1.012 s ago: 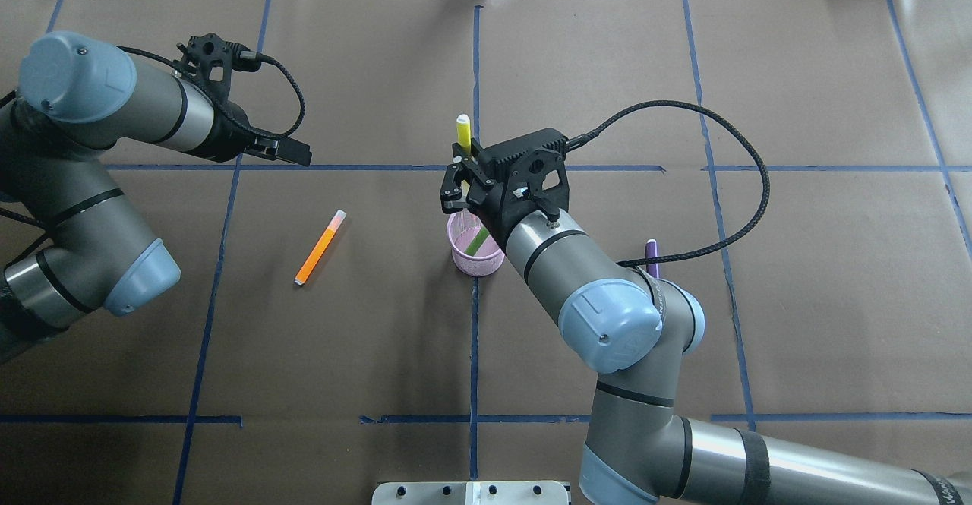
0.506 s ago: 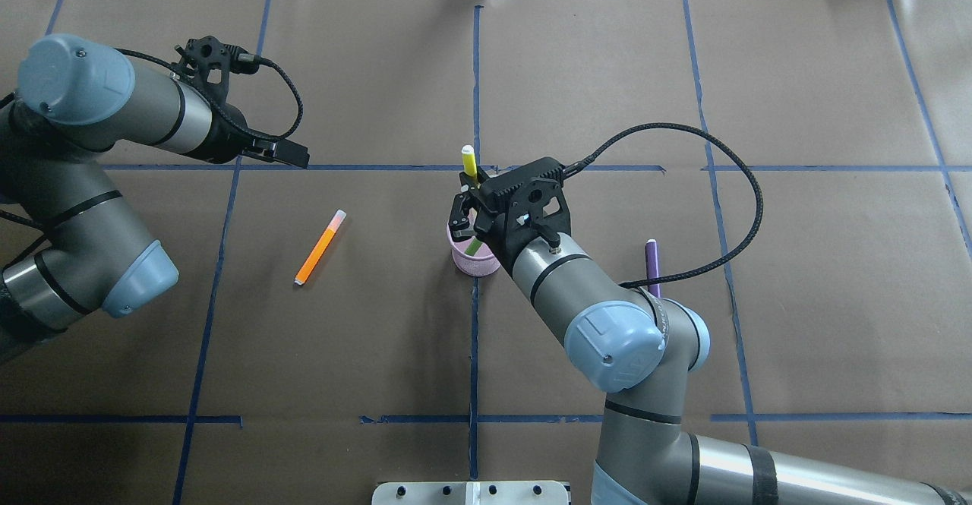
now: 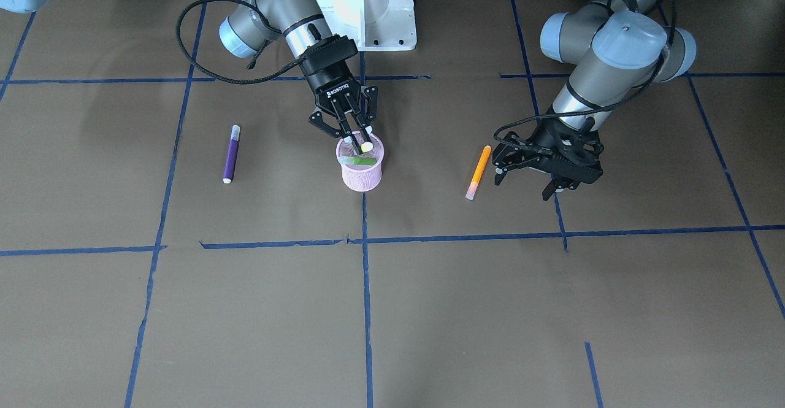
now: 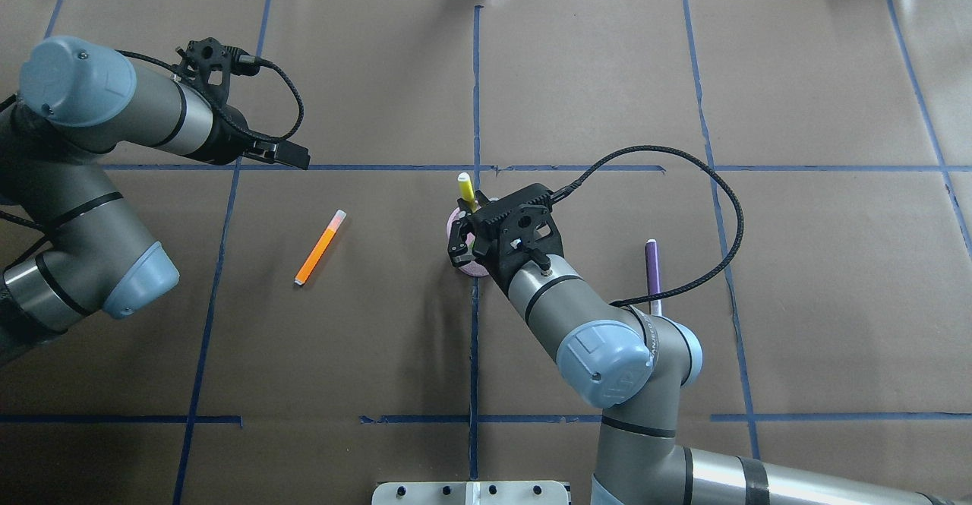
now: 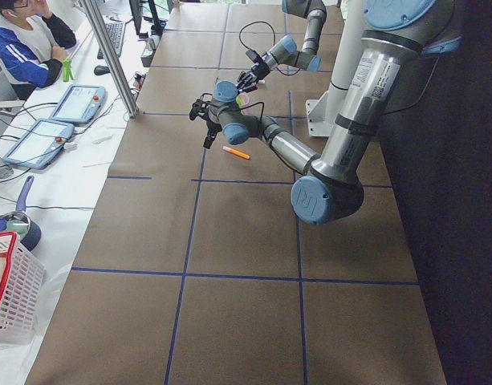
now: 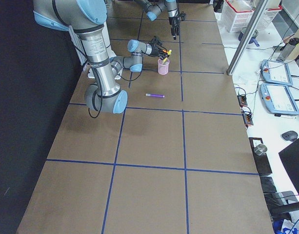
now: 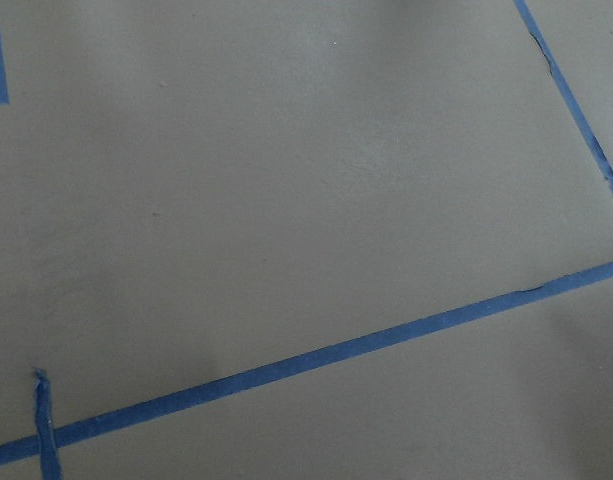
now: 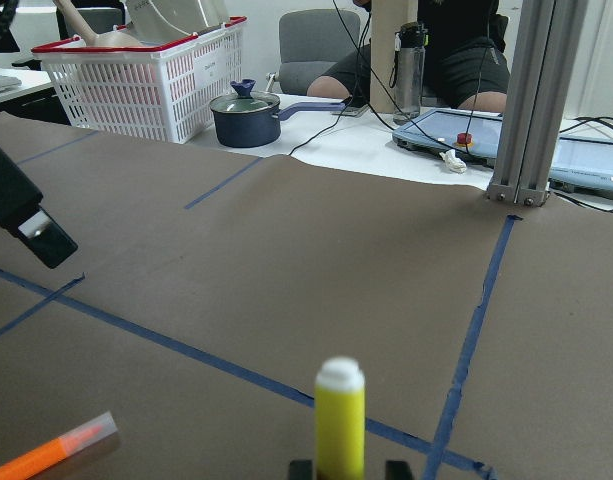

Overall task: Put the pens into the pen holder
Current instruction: 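Lower the yellow highlighter into the cup and open the right gripper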

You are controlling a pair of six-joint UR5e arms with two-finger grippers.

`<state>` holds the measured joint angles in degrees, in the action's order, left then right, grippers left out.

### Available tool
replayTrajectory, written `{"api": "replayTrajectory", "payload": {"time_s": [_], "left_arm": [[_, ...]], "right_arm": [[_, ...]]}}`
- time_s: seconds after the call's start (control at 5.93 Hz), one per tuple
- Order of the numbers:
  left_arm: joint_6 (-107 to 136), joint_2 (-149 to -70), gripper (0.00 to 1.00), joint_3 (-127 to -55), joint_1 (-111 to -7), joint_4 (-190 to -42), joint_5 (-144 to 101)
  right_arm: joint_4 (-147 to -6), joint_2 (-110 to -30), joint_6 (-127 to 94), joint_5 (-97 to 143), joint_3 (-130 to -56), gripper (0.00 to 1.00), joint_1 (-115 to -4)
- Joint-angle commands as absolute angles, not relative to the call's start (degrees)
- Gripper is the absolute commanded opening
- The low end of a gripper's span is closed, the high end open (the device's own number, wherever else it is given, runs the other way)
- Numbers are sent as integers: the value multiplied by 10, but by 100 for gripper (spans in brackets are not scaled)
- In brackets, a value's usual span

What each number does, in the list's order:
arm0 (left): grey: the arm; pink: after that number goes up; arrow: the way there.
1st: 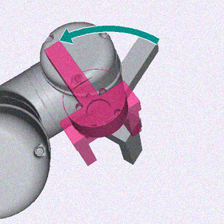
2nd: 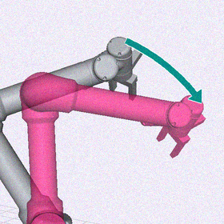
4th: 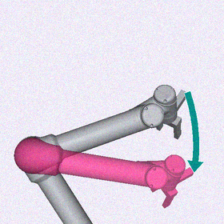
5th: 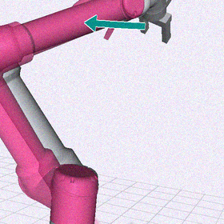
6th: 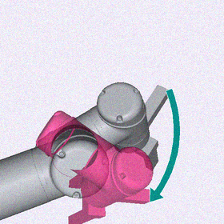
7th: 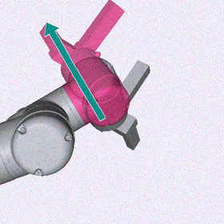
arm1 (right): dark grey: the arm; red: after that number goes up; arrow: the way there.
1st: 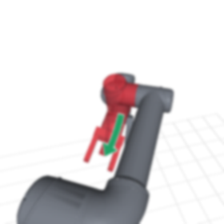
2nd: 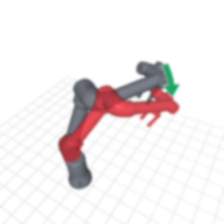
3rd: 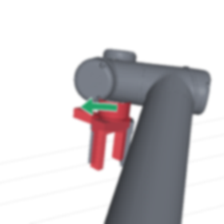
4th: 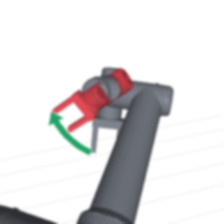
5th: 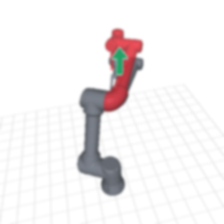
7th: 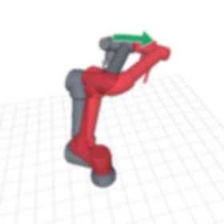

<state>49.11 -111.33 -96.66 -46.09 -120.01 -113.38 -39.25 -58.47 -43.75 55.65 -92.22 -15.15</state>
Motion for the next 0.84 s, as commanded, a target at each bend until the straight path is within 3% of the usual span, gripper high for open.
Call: {"api": "replayTrajectory", "payload": {"time_s": [0.0, 0.17, 0.67], "left_arm": [[494, -1114, 100, -967, -461, -1200, -1134], [494, -1114, 100, -967, -460, -1200, -1134], [489, -1124, 100, -965, -459, -1162, -1191]], "right_arm": [[-395, -576, -429, 555, -925, 100, -150], [-404, -572, -428, 564, -941, 100, -154], [-656, -589, -439, 779, -1063, 100, -277]]}}
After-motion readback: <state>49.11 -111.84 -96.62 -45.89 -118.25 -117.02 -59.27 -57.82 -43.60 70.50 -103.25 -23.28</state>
